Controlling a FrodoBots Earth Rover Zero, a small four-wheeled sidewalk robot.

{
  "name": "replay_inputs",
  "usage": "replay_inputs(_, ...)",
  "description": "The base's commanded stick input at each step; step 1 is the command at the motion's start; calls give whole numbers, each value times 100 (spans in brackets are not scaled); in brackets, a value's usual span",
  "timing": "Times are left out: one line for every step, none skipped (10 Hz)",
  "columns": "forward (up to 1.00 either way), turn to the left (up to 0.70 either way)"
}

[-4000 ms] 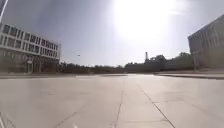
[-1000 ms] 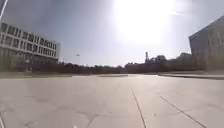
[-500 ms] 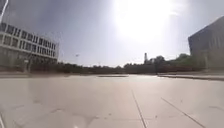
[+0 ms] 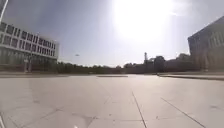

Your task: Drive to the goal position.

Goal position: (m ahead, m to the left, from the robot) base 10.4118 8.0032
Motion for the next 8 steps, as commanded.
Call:
replay_inputs(5, 4)
replay_inputs(5, 4)
replay_inputs(5, 4)
replay_inputs(5, 4)
replay_inputs(5, 4)
replay_inputs(5, 4)
replay_inputs(5, 4)
replay_inputs(5, 4)
